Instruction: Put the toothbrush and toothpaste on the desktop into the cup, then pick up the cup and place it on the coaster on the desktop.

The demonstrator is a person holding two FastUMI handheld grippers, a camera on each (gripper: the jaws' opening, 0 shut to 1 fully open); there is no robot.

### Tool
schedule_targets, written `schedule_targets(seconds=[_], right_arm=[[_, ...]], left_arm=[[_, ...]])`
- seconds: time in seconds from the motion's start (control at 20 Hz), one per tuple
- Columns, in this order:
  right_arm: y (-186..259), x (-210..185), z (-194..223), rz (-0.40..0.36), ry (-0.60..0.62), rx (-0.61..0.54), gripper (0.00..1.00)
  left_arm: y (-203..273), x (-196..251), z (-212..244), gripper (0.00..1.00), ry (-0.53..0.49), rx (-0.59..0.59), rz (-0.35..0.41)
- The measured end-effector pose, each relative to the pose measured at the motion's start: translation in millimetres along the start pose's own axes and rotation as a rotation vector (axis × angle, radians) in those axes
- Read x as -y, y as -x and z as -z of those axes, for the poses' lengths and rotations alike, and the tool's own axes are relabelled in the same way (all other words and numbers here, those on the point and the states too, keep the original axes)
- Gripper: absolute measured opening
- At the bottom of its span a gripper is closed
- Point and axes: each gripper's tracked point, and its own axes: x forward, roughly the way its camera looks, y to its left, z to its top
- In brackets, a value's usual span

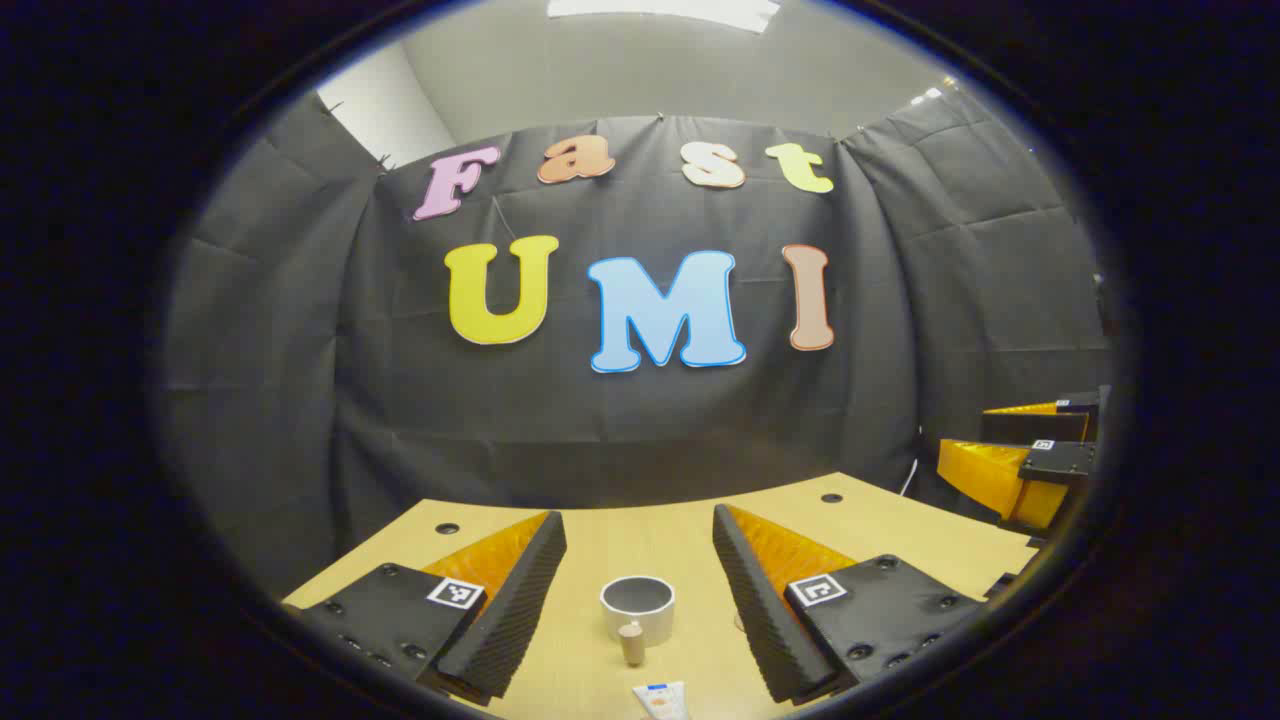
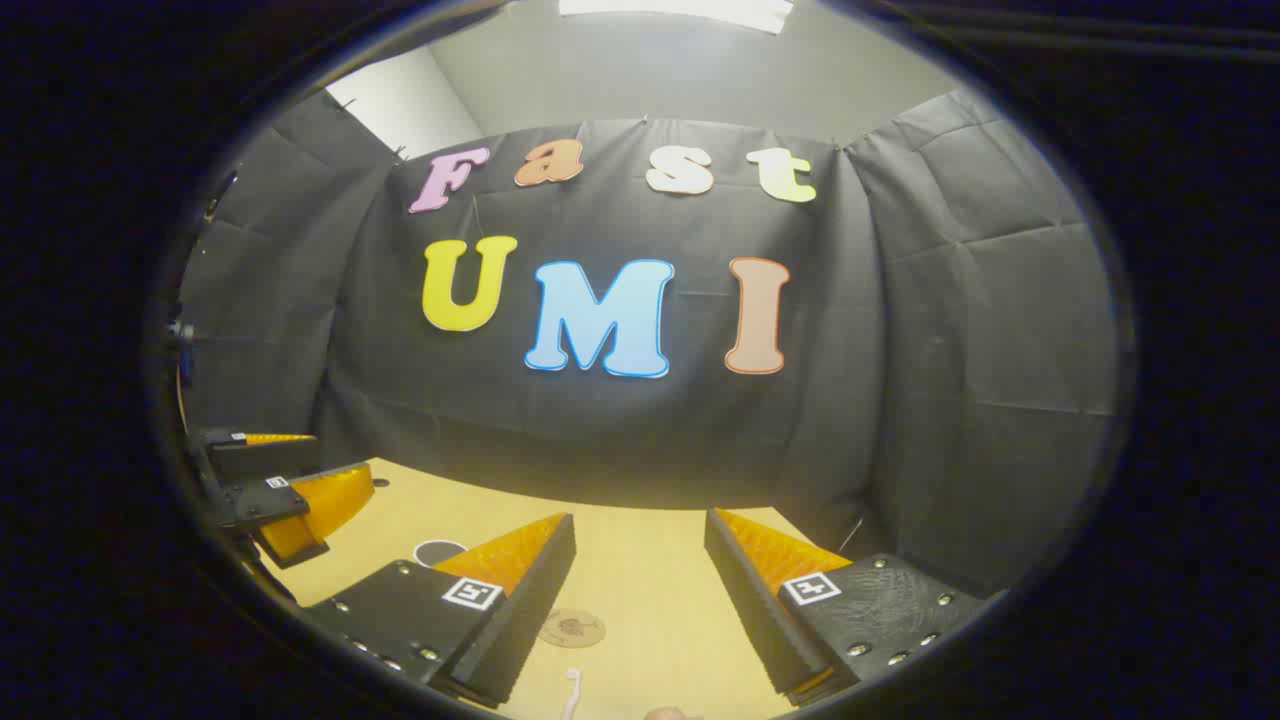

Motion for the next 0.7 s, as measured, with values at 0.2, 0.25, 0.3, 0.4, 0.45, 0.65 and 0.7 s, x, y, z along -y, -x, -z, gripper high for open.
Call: schedule_targets(seconds=[0.2, 0.25, 0.3, 0.4, 0.45, 0.65, 0.7], right_arm=[[-8.2, 3.8, 4.6, -0.005, -0.029, -0.035, 0.87], [-10.4, 5.1, 5.1, -0.005, -0.033, -0.042, 0.87], [-11.6, 6.0, 7.4, -0.006, -0.035, -0.049, 0.87], [-12.7, 6.8, 8.9, -0.007, -0.037, -0.06, 0.87], [-13.8, 7.0, 9.0, -0.009, -0.038, -0.064, 0.87], [-17.5, 6.0, 14.2, -0.014, -0.049, -0.094, 0.87], [-18.2, 5.4, 17.6, -0.015, -0.056, -0.103, 0.87]], left_arm=[[-9.0, 3.8, 3.2, 0.92, 0.012, -0.014, 0.0], [-11.0, 3.7, 2.8, 0.92, 0.014, -0.016, -0.003], [-12.0, 4.4, 3.7, 0.92, 0.017, -0.018, -0.004], [-14.2, 6.0, 3.9, 0.92, 0.019, -0.022, -0.008], [-15.3, 6.3, 3.6, 0.92, 0.018, -0.023, -0.009], [-20.6, 6.9, 10.6, 0.92, 0.017, -0.044, -0.008], [-20.0, 7.4, 12.3, 0.92, 0.018, -0.051, -0.007]])
